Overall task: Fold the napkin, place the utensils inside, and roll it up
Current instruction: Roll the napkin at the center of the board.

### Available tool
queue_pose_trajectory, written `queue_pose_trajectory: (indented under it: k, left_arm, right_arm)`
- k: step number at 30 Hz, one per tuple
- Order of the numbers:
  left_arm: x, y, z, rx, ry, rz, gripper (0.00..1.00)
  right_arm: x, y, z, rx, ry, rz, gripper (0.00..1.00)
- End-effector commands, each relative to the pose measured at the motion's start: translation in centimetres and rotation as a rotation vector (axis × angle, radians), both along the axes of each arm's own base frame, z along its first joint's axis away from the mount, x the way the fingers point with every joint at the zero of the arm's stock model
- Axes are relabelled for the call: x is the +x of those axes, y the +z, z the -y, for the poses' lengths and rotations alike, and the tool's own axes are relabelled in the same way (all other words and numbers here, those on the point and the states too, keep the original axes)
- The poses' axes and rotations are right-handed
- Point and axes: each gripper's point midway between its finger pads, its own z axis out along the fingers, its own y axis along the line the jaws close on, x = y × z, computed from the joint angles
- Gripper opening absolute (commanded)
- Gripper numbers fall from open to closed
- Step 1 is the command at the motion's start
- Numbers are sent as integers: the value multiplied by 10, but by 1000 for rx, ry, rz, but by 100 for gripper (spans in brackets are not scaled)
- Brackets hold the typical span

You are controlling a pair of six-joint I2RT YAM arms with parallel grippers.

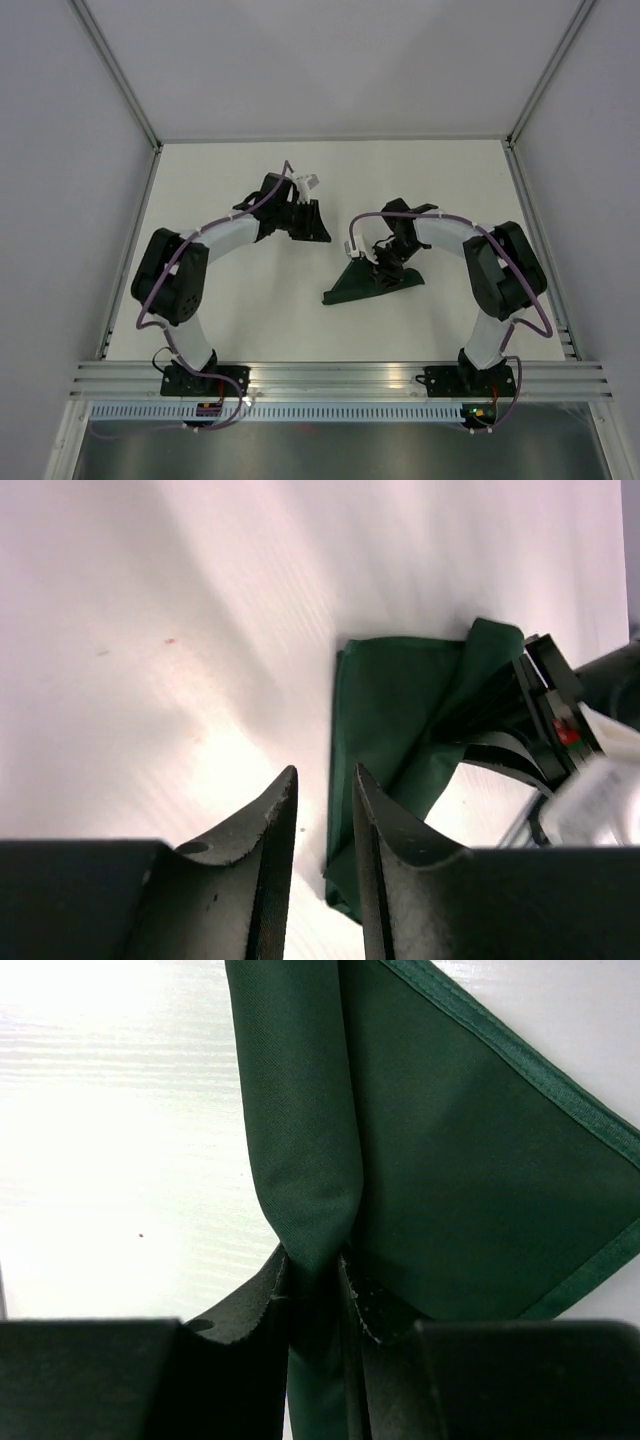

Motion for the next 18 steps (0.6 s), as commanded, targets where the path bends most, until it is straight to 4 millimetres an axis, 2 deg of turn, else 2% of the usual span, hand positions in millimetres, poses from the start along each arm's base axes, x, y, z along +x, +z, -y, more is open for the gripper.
queue_pose_trajectory:
  k: [1,2,3,4,5,6,7,8,11,12,13,15,18]
  left_arm:
    - [35,64,-21,-86,235,266,34]
    - [42,83,-22,-131,255,365,34]
    - [33,72,-30,-124,276,376,34]
    - [35,84,-37,-140,315,440,34]
    - [33,114,-38,-203,324,547,34]
    - [25,107,-44,-197,328,567,34]
    - [22,112,-44,-189,339,612,34]
    - [16,127,-47,-173,324,709,34]
    - [-7,127,-41,-59,256,928,38]
    - [-13,139,-38,-57,240,1000,39]
    - [-25,141,-27,-19,172,1078,40]
    - [-31,138,-23,28,144,1116,45]
    - [-42,136,-13,75,77,1165,47]
  right_arm:
    - [-14,-4,2,-7,32,-158,18]
    - [-7,-6,1,-8,31,-175,18]
    - [-9,-6,2,-14,25,-214,18]
    - [-7,-6,2,-15,21,-228,18]
    - [0,-9,2,-14,18,-238,18]
    - [-2,-8,3,-21,13,-265,18]
    - [0,-8,3,-23,10,-275,18]
    - [5,-11,2,-24,5,-284,18]
    - [8,-13,3,-29,-5,-316,18]
    - [10,-13,3,-31,-13,-320,18]
    - [11,-14,3,-30,-16,-323,18]
    - [10,-17,2,-36,-18,-348,18]
    - [11,-19,1,-36,-22,-374,18]
